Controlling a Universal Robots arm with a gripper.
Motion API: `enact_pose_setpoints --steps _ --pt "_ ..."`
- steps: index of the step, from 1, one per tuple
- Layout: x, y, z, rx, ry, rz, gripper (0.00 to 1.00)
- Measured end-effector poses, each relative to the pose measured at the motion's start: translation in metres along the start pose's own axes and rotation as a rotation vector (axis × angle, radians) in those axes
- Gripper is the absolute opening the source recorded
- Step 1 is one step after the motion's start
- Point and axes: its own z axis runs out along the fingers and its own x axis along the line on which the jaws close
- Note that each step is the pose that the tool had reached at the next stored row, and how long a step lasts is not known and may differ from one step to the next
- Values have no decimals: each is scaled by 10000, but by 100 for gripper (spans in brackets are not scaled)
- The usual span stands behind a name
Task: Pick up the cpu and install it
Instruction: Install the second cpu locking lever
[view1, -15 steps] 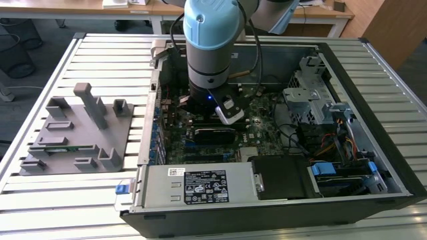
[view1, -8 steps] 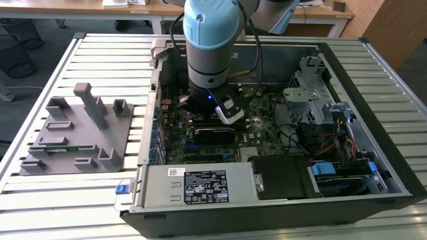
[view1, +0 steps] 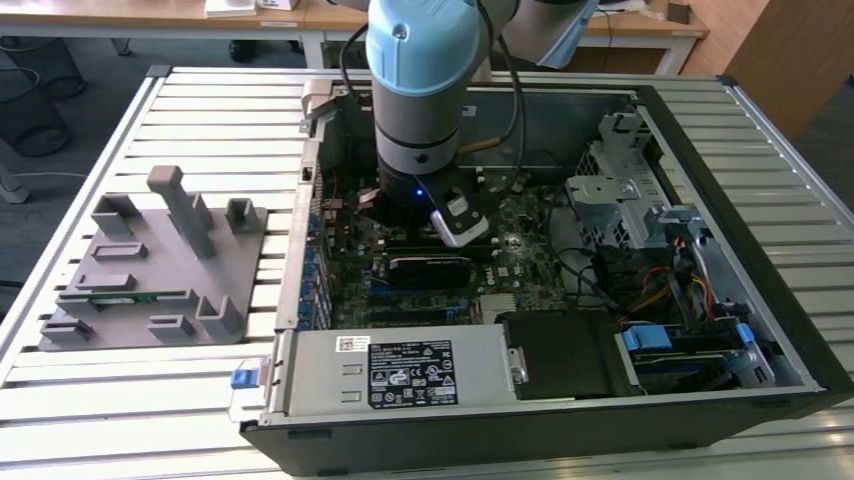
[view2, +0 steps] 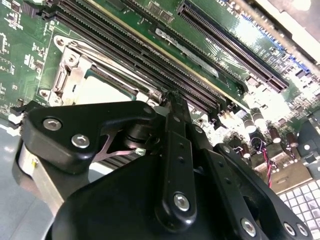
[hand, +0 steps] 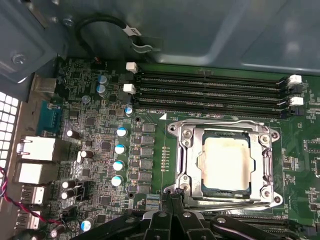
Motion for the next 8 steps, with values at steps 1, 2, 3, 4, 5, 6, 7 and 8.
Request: enact_pose_setpoints --steps 1,2,3,4,5,6,7,8 --pt "0 2 -7 0 0 0 11" --pt "-1 3 -15 0 0 0 11" --pt "-1 5 -25 0 0 0 11" --pt "-1 8 -36 0 0 0 11" --pt "-1 10 -47 0 0 0 11" --pt "-2 13 -58 0 0 0 11" --pt "-2 16 -70 -1 0 0 11" --pt "-2 19 -84 -1 -1 0 11"
